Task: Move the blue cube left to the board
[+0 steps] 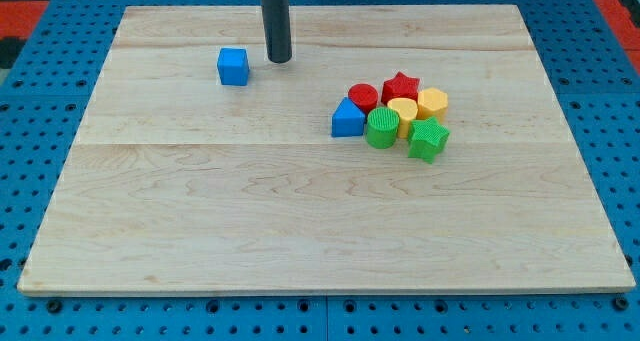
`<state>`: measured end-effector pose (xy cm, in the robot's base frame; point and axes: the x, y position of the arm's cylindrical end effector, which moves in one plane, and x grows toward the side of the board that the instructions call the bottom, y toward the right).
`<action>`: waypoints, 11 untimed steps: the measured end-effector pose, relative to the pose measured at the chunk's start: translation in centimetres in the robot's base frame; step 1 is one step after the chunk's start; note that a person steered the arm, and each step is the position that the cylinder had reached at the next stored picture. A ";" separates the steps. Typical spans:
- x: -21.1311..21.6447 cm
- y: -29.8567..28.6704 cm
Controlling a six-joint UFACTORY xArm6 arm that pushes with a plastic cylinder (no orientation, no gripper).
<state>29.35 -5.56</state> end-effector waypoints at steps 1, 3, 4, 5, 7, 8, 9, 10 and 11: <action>0.0 0.0; 0.0 -0.1; -0.9 -1.6; -1.1 -5.0; 6.5 -8.5; 7.8 -10.5; 8.0 -10.7; 10.9 -10.7; 15.0 -10.6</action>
